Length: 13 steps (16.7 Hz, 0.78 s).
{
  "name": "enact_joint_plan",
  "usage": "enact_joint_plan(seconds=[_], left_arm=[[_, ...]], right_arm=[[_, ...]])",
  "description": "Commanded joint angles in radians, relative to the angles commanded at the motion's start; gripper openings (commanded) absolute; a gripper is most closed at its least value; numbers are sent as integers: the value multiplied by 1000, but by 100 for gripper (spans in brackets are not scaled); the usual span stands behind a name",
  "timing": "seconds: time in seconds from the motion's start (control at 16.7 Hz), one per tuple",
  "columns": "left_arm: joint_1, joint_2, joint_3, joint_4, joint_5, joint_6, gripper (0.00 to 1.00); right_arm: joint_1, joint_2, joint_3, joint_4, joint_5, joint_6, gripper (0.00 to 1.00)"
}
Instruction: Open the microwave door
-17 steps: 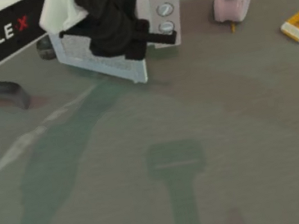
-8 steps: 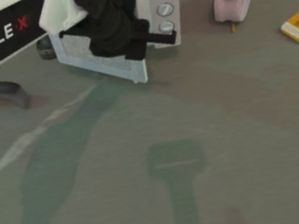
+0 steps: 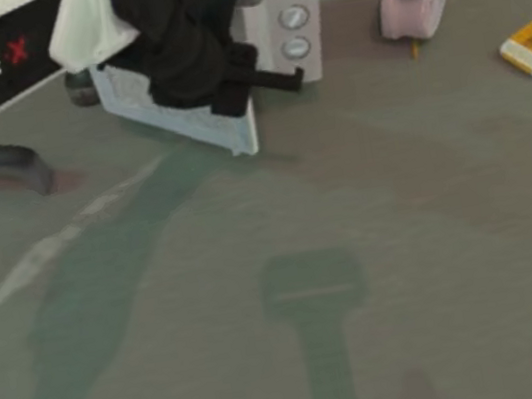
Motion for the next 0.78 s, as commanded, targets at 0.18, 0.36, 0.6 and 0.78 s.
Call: enact_joint_plan(seconds=[0.18, 0.36, 0.6, 0.78], left_arm=[[15, -30, -45, 15, 26, 50, 0], [15, -31, -47, 15, 27, 52, 0], [15, -31, -47, 15, 27, 52, 0], [15, -31, -47, 15, 27, 52, 0]], right_arm=[[0, 0, 0, 0, 0, 0, 100], [0, 0, 0, 0, 0, 0, 100], [0, 0, 0, 0, 0, 0, 100], [0, 0, 0, 0, 0, 0, 100]])
